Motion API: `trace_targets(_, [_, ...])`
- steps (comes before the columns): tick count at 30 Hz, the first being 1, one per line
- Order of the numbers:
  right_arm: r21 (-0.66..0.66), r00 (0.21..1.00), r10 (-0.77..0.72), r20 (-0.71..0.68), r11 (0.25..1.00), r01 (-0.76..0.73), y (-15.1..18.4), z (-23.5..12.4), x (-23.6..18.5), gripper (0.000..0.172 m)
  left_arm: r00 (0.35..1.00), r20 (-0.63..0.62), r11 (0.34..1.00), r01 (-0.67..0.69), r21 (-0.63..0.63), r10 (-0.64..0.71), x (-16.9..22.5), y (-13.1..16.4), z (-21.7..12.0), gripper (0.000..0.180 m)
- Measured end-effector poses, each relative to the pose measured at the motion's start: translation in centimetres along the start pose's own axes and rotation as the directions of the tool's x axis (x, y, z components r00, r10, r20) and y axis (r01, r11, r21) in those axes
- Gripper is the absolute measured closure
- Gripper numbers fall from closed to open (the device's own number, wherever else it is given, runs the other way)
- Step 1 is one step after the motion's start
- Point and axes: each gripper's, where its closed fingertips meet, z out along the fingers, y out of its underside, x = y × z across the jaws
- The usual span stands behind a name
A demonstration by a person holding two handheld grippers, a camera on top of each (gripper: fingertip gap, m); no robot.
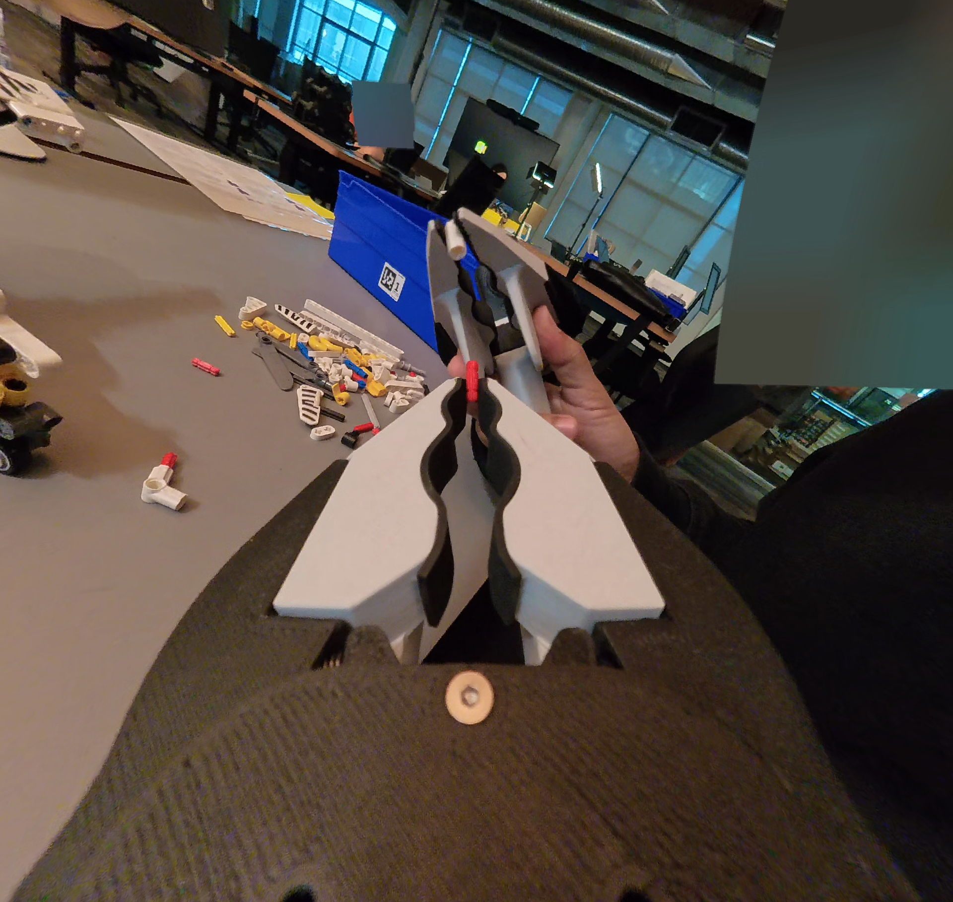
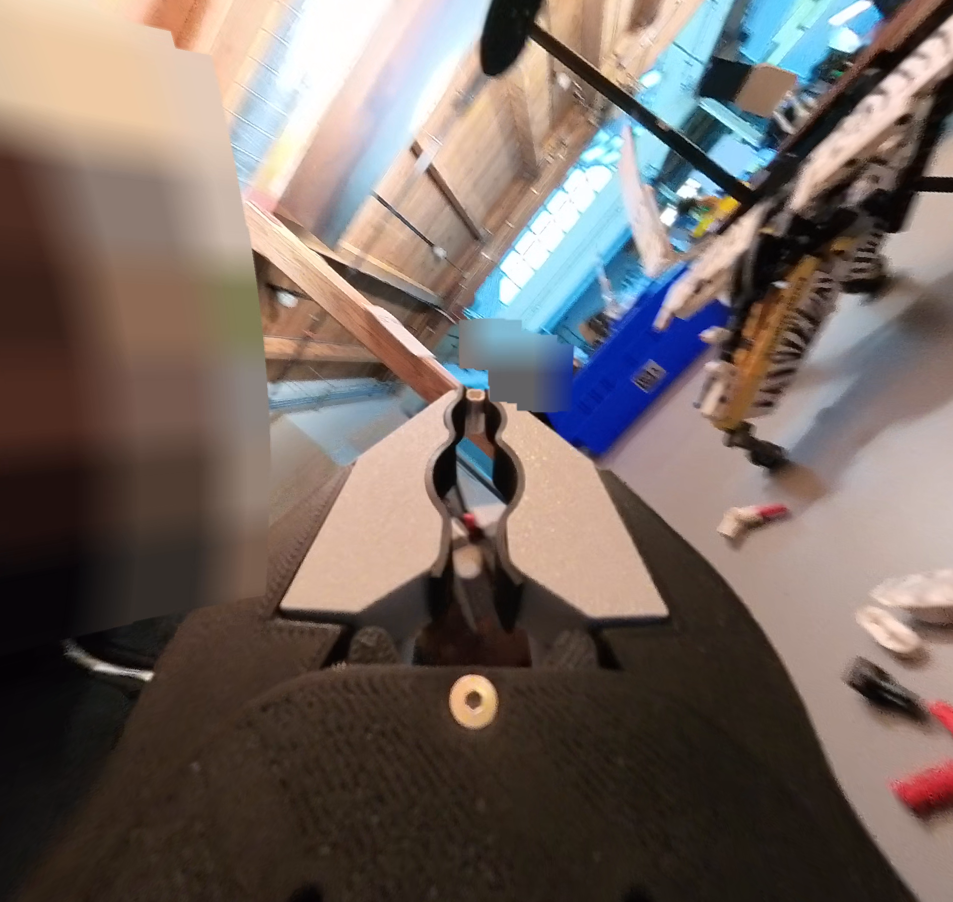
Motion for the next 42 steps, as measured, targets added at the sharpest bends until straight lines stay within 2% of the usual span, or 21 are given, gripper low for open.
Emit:
trace_targets(1, [-0.059,0.996,-0.040,-0.080,0.998,0.036,0.4,-0.2,1.2,0.168,1.000,0.000,1.000,0.002,-0.004,-0.002,-0.1,0.1,0.0,0.179])
trace_targets(2, [-0.151,0.973,-0.104,-0.205,0.986,0.074,0.9,-0.7,3.1,0.167,1.000,0.001,1.000,0.004,-0.007,-0.004,-0.1,0.2,0.0,0.179])
trace_targets(4, [-0.335,0.845,-0.267,-0.463,0.935,0.113,1.0,-3.3,7.1,0.166,1.000,0.005,1.000,0.004,-0.010,-0.004,-0.3,0.2,0.0,0.178])
trace_targets(7, [-0.454,0.646,-0.440,-0.624,0.877,0.159,-0.9,-7.0,9.5,0.167,1.000,0.019,1.000,0.010,-0.014,-0.009,-0.8,0.4,0.1,0.178])
trace_targets(10, [-0.528,0.549,-0.511,-0.662,0.837,0.142,-1.1,-8.9,10.9,0.157,0.999,0.030,0.999,0.030,-0.026,-0.029,-1.4,0.8,0.4,0.178])
trace_targets(13, [-0.542,0.531,-0.520,-0.669,0.830,0.130,-1.1,-9.4,11.6,0.139,0.998,0.040,0.998,0.043,-0.041,-0.041,-1.8,1.2,0.6,0.178])
trace_targets(17, [-0.451,0.550,-0.546,-0.632,0.836,0.311,-3.8,-8.4,9.4,0.134,0.996,0.077,0.993,0.059,-0.104,-0.051,-2.7,2.2,1.2,0.178])
trace_targets(19, [-0.390,0.543,-0.571,-0.616,0.819,0.420,-5.5,-8.3,7.8,0.135,0.994,0.107,0.977,0.059,-0.207,-0.037,-3.5,3.5,1.8,0.178])
trace_targets(21, [-0.344,0.498,-0.620,-0.606,0.769,0.539,-7.0,-8.5,6.1,0.135,0.992,0.124,0.945,0.034,-0.326,0.007,-4.1,4.6,2.5,0.178])
trace_targets(25, [-0.350,0.272,-0.742,-0.613,0.564,0.748,-8.8,-9.7,3.8,0.143,0.965,0.157,0.877,-0.117,-0.467,0.213,-6.1,4.1,4.5,0.178])
trace_targets(26, [-0.352,0.248,-0.752,-0.611,0.538,0.766,-8.9,-9.7,3.4,0.144,0.943,0.169,0.847,-0.168,-0.505,0.288,-7.0,3.8,5.1,0.178])
trace_targets(28, [-0.363,0.247,-0.770,-0.588,0.525,0.770,-8.5,-9.3,3.4,0.144,0.893,0.198,0.792,-0.233,-0.564,0.403,-9.2,3.3,6.3,0.178])
trace_targets(29, [-0.382,0.246,-0.771,-0.588,0.532,0.756,-8.4,-9.4,3.9,0.144,0.885,0.199,0.773,-0.235,-0.589,0.420,-9.9,3.3,7.0,0.178])
trace_targets(31, [-0.398,0.267,-0.761,-0.591,0.563,0.725,-8.2,-9.6,4.7,0.144,0.894,0.205,0.762,-0.199,-0.616,0.399,-11.2,3.5,8.2,0.179])
trace_targets(33, [-0.376,0.315,-0.744,-0.589,0.597,0.709,-8.2,-9.6,4.7,0.143,0.911,0.215,0.746,-0.135,-0.652,0.353,-12.2,4.4,8.7,0.169])
trace_targets(36, [-0.331,0.352,-0.721,-0.597,0.620,0.711,-8.5,-10.0,4.3,0.143,0.934,0.216,0.780,-0.093,-0.619,0.283,-12.1,4.5,9.0,0.153])
trace_targets(39, [-0.328,0.372,-0.714,-0.594,0.637,0.698,-8.4,-10.1,4.3,0.141,0.949,0.183,0.835,-0.122,-0.537,0.256,-10.6,3.3,8.5,0.153])
trace_targets(42, [-0.430,0.392,-0.755,-0.525,0.633,0.644,-6.8,-9.8,5.1,0.144,0.954,0.160,0.864,-0.149,-0.480,0.253,-9.2,2.7,7.1,0.158])
